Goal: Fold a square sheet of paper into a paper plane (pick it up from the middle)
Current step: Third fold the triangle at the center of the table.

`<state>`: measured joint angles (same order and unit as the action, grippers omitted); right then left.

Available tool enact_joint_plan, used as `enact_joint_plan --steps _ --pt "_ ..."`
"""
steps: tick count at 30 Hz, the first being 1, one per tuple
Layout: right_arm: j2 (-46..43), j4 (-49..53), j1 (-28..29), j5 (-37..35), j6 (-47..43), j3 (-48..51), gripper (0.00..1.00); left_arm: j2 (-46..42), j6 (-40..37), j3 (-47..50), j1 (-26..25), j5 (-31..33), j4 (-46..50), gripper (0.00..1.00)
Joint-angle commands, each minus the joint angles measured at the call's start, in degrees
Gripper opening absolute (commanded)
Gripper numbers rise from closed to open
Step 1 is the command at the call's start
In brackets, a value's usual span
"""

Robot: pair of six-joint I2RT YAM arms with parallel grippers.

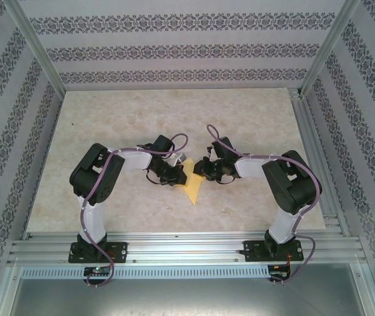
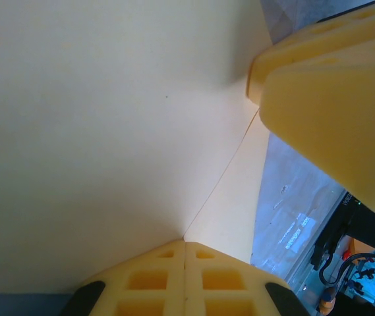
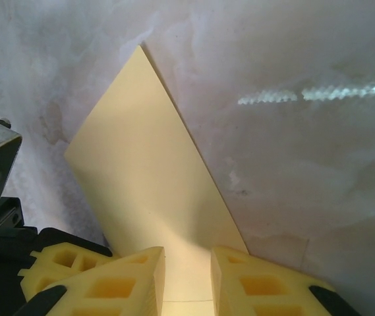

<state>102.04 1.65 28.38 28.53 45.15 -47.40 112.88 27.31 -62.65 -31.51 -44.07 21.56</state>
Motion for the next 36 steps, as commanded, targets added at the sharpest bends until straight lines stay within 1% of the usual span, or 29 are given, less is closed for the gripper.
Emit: enact_joint_plan --steps 1,3,5,7,12,14,15,17,18,19,20,23,24,26,29,32,36 --pt "-3.7 5.7 -0.1 -3.4 -3.6 -1.9 0.27 -2.4 0.7 -0.1 0.4 3.4 3.2 0.10" --pt "-7.5 9.2 -0.2 -5.2 -5.1 -3.1 0.29 -4.7 1.5 -0.3 0.4 4.0 3.4 0.18" --pt "-11.5 13.3 -0.2 -7.4 -6.8 -3.9 0.33 -8.0 2.1 -0.5 0.4 5.6 4.0 0.23" --pt "-14.2 16.4 -0.1 -9.0 -7.4 -3.9 0.33 -11.2 2.6 -0.5 0.4 7.5 4.8 0.30" --pt "-18.6 16.0 2.3 -9.0 -5.6 0.0 0.34 -17.2 3.8 0.7 0.6 12.0 6.8 0.31" --pt "-19.9 14.9 5.2 -10.8 -5.2 1.5 0.34 -19.5 5.6 2.1 1.0 13.7 6.4 0.28" --pt "-20.1 15.1 6.6 -12.2 -5.2 1.8 0.34 -20.4 6.5 2.7 1.2 14.6 6.1 0.28" --pt "-20.1 16.8 10.4 -17.3 -5.4 2.0 0.35 -22.2 9.1 3.9 2.1 17.9 6.8 0.26" --pt "-20.1 17.7 12.0 -19.9 -5.2 2.2 0.37 -23.1 10.3 4.9 2.8 18.6 6.4 0.24" --pt "-20.2 18.8 13.1 -22.4 -4.5 2.4 0.38 -24.1 11.5 6.4 3.6 18.1 4.7 0.22" --pt "-20.3 18.4 13.6 -23.6 -3.4 3.5 0.39 -25.2 13.8 8.6 4.5 16.1 1.3 0.22" --pt "-20.7 13.7 11.8 -21.0 -0.6 7.0 0.40 -27.2 18.7 12.1 4.8 7.7 -9.5 0.24" --pt "-20.6 12.3 10.9 -20.1 0.0 7.8 0.40 -26.9 18.9 11.5 4.2 5.4 -10.6 0.24" --pt "-20.3 8.8 9.1 -17.6 0.8 9.0 0.39 -25.7 17.8 8.8 2.4 3.6 -8.8 0.22" --pt "-19.4 4.2 5.8 -13.8 2.0 10.6 0.36 -23.1 16.3 5.6 -0.8 4.3 -4.5 0.16" --pt "-18.0 0.0 3.3 -10.8 2.2 11.5 0.33 -19.7 17.5 5.2 -2.2 4.0 -5.4 0.12" --pt "-15.0 -5.7 1.7 -6.3 3.3 11.5 0.32 -15.6 19.3 4.6 -3.9 4.8 -6.7 0.10"
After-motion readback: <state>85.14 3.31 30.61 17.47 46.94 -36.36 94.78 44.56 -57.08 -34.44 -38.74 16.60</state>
